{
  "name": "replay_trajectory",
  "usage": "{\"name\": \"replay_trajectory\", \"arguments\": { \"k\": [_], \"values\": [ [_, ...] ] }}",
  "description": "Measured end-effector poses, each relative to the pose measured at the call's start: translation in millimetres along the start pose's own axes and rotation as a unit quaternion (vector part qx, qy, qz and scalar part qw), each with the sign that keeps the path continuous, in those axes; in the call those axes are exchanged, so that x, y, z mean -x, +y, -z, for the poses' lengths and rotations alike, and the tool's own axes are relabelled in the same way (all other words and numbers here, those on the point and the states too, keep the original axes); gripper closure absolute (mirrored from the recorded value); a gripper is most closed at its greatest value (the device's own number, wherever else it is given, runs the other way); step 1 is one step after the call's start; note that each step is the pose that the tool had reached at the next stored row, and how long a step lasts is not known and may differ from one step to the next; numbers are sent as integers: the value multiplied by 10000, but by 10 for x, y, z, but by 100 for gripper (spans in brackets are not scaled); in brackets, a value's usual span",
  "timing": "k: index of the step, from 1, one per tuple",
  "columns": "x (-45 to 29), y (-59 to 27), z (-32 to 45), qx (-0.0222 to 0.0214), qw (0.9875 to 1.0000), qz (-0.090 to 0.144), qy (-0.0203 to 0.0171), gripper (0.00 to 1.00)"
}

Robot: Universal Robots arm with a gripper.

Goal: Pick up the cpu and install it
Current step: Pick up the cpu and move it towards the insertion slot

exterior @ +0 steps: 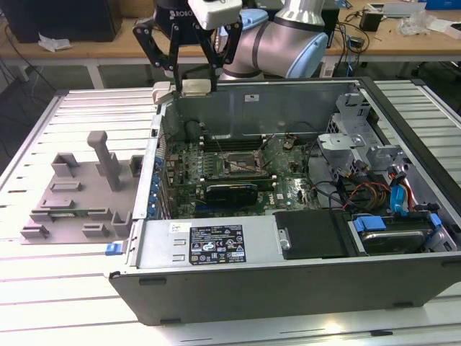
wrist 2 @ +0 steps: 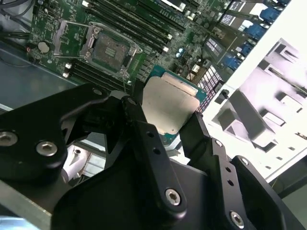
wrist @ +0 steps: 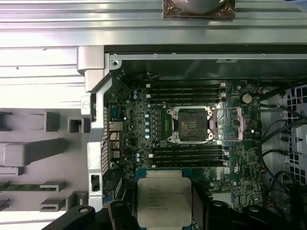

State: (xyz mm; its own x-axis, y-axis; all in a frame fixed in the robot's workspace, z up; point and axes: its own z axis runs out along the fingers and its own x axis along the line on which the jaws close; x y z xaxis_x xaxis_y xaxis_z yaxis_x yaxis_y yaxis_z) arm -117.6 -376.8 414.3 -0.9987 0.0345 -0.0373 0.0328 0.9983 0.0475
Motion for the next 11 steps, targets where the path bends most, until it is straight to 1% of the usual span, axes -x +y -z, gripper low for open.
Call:
{"name": "replay_trajectory", "arguments": {
  "k": [2,3,4,6,7,9,11],
  "values": [
    [26,9,-64,0,10000,1,1,45],
    [55,18,-102,0,10000,2,2,45],
    [107,31,-146,0,10000,4,8,45],
    [161,44,-191,-1,10000,6,15,45],
    [208,50,-229,-2,10000,8,21,45],
    [328,53,-332,-3,10000,11,32,45],
    [405,53,-403,-8,10000,13,40,45]
  ]
}}
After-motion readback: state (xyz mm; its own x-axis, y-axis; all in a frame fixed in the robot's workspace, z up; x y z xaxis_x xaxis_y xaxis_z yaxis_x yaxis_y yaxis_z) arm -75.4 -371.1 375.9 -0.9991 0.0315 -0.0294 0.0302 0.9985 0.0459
